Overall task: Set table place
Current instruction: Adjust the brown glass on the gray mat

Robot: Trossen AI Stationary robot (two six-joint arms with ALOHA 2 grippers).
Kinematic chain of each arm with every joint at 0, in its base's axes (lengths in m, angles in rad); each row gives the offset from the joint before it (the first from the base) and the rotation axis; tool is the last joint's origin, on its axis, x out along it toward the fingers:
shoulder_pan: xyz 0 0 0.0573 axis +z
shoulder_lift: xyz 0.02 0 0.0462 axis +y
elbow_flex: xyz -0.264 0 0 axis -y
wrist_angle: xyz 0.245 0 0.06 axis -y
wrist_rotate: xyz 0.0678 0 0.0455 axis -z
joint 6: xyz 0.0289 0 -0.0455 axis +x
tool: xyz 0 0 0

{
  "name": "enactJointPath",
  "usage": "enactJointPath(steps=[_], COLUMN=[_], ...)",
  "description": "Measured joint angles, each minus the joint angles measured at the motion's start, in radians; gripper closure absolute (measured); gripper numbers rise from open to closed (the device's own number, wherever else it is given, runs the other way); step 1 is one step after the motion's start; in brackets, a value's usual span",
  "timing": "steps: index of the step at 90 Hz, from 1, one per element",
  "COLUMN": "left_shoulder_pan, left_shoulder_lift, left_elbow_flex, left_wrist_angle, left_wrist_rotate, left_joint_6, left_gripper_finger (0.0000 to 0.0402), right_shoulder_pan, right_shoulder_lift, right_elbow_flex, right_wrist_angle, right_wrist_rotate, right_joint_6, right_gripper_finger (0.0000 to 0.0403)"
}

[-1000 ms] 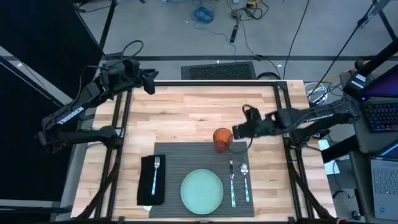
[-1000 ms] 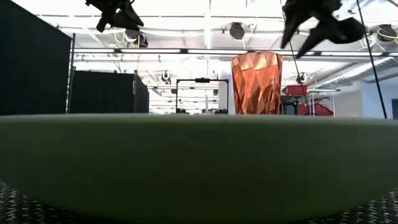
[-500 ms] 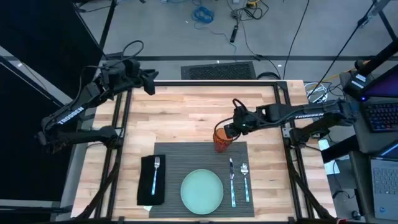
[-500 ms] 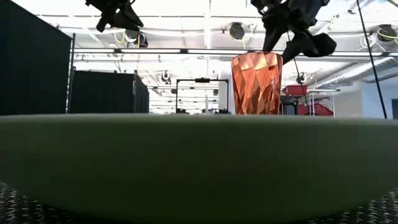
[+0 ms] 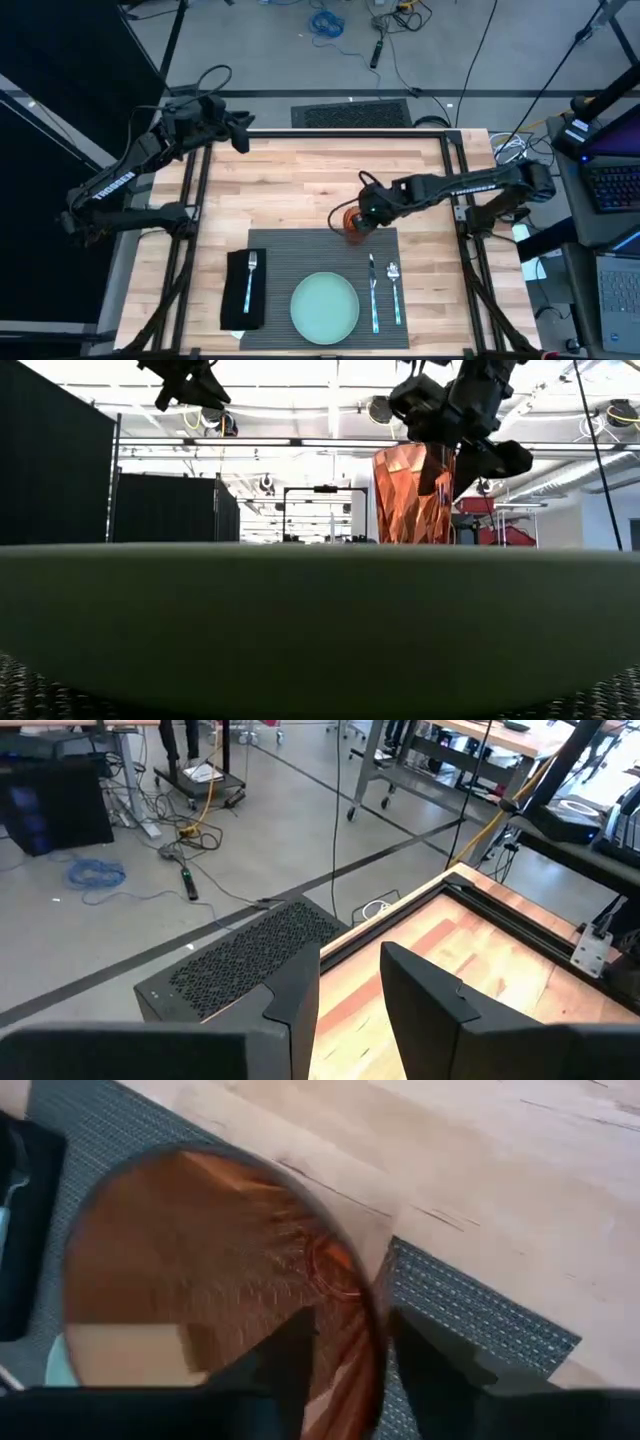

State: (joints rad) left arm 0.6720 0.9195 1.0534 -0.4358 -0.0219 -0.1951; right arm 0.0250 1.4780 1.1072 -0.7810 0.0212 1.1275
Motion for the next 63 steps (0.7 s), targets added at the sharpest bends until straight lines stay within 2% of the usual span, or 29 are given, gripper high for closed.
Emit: enactJointPath(steps=[4,8,22,38,48,63], left_shoulder_pan=[0.0,0.0,0.0,0.0,0.0,0.0], left_shoulder_lift=[0.0,0.0,0.0,0.0,0.0,0.0], left_elbow_flex=[0.0,0.0,0.0,0.0,0.0,0.0], left_wrist_angle=[0.0,0.0,0.0,0.0,0.0,0.0], left_wrist_rotate=[0.0,0.0,0.0,0.0,0.0,0.0], left_joint_6=[0.0,0.0,0.0,-0.001,0.0,0.02], left_gripper_finger=[0.0308,0.0308,0.0308,0.0308,0.0308,0.0308], right_shoulder_pan=[0.0,0.0,-0.007,-0.004,0.004,0.006], right_shoulder_lift=[0.0,0.0,-0.002,0.005,0.053,0.192], right_elbow_flex=[0.0,0.0,0.048,0.176,0.297,0.542], right_wrist_angle=[0.007,0.018,0.019,0.009,-0.09,-0.319], right_wrist_rotate=[0.018,0.025,0.036,0.035,0.047,0.047], right_joint_6=[-0.018,-0.022,-0.038,-0.072,-0.106,-0.192], right_gripper_finger=[0.0378,0.039,0.04,0.0401,0.0402,0.0402])
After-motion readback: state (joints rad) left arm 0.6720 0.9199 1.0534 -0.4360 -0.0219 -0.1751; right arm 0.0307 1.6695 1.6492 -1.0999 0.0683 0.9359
